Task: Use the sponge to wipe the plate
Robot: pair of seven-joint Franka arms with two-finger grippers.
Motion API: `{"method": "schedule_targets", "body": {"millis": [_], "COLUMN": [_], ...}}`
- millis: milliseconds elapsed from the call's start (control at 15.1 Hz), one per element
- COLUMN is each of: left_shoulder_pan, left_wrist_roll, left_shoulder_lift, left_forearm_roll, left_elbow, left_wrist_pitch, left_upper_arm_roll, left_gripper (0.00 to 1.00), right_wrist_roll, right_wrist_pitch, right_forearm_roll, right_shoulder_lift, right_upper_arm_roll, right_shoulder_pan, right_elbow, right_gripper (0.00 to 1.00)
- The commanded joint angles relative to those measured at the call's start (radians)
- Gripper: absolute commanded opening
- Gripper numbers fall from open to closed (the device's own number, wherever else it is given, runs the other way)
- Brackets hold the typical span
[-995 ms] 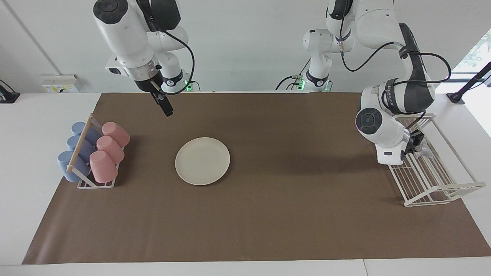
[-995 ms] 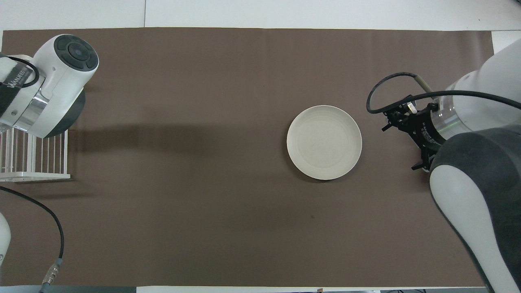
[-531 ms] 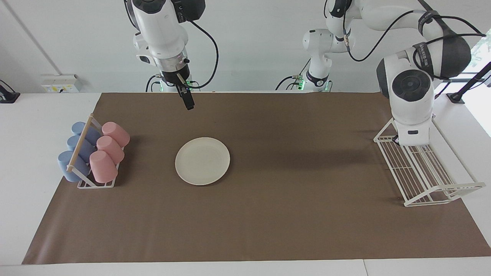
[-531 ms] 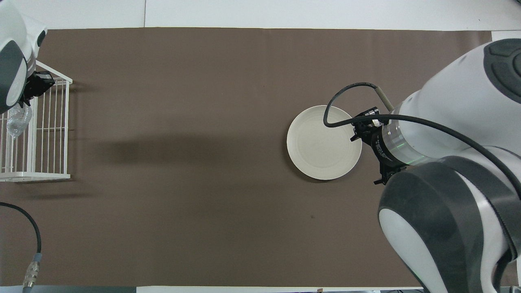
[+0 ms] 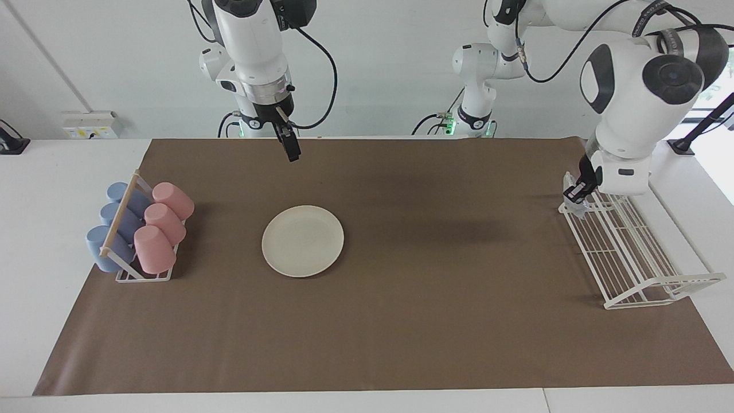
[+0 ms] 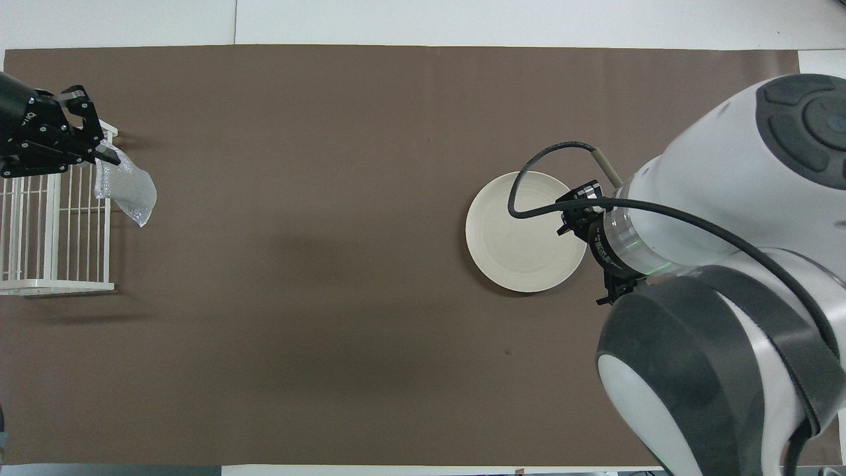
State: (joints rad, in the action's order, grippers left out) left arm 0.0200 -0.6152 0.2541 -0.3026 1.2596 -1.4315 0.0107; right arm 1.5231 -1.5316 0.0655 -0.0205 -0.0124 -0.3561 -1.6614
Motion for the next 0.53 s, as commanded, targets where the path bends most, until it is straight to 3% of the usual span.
{"method": "schedule_targets", "body": {"millis": [0,199,464], "left_shoulder_pan": [-0.072,-0.091,-0.068], "left_wrist_roll": [-0.021,-0.026,0.064], "left_shoulder_lift": [-0.032,-0.11,-0.275], "left_forearm_roll": [-0.223,-0.432,-0.666], "left_elbow": [0.02,0.18,0.527], "left_wrist_pitch": [0.014,-0.068,-0.257], "left_upper_arm_roll": [-0.006,-0.006,-0.014], "left_gripper": [0.0,0.0,0.0], "right_wrist_roll": [0.063,0.057,0.09], "right_wrist_pitch": [-0.015,-0.027,-0.077], "right_forearm_roll": [0.019,0.019,0.022], "right_shoulder_lift": [-0.022,-0.032,-0.036], "right_upper_arm_roll": [-0.017,-0.018,-0.043], "right_shoulder_pan": [-0.012,-0.021,-0.023], "right_elbow": [-0.021,-0.038,-0.047], "right_gripper": [1.0,1.0,1.0]}}
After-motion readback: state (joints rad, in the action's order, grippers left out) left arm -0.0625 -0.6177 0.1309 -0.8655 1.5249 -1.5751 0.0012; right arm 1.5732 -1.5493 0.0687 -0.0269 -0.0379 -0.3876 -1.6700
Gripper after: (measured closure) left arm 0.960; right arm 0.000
